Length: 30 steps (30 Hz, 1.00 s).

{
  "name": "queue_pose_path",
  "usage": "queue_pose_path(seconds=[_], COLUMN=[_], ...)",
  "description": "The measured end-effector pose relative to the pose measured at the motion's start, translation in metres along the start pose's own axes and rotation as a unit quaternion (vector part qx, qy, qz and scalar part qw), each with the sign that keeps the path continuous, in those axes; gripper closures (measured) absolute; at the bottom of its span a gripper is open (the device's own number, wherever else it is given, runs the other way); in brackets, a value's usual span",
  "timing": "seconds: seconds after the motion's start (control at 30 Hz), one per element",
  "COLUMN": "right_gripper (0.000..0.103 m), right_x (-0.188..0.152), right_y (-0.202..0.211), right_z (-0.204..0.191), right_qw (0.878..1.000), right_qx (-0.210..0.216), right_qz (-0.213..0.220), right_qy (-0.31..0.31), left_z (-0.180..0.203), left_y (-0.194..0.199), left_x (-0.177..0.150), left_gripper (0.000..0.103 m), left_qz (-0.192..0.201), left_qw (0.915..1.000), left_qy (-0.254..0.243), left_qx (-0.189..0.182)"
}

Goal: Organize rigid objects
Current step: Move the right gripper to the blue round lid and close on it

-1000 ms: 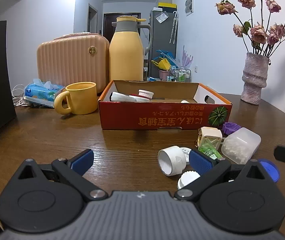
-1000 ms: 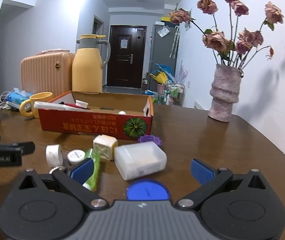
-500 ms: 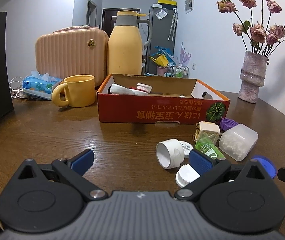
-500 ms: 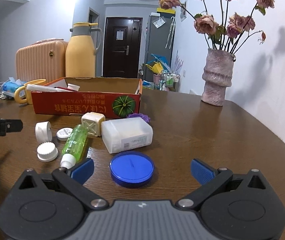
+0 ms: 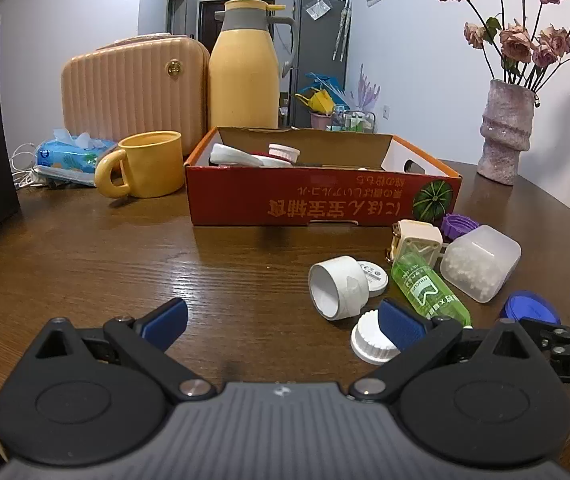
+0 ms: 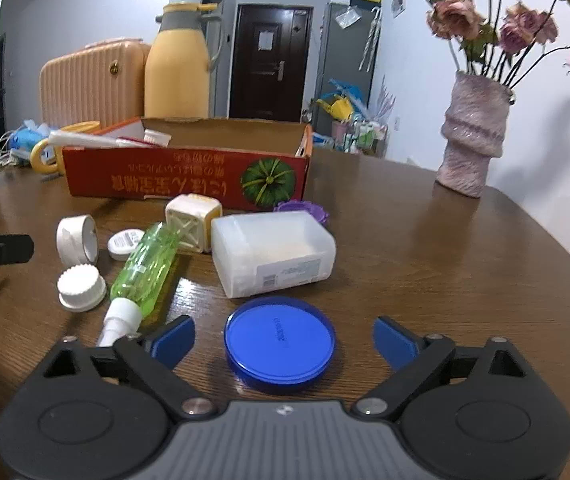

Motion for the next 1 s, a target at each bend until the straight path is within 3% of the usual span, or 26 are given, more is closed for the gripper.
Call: queue_pose_path(seconds=[0.17, 0.3, 1.0], right_gripper=[0.021, 0.038, 0.038], right_x=[-0.002, -0.004, -0.001], right_y=[-0.011, -0.016, 0.006], right_z=[0.002, 0.006, 0.018], right_qw=[1.0, 0.999, 0.996], right_qx=[0.015, 0.022, 0.022], right_qz=[-0.016, -0.024, 0.045], right_qy=[-0.015, -0.032, -0.073], left_z=[0.002, 0.004, 0.023], left_y=[-0.004, -0.006, -0.013], left_x=[-0.002, -0.004, -0.003], left_gripper=[0.0, 0.0, 0.0], left_qz=[-0.01, -0.015, -0.029], left_qw=[0.9999, 0.9998, 0.9987], left_qy=[-0.004, -0.007, -0.043], left_qx=[-0.004, -0.006, -0.005])
Point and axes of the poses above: each gripper's, at about its wrist camera, not at the fingertips, and y roughly against the way its jaws point, z to its right, x to its top, the point moved 7 cm from there along -y, roughly the way its jaws point, and after that the axes turned 2 degrees about x, right-handed, at the moved point
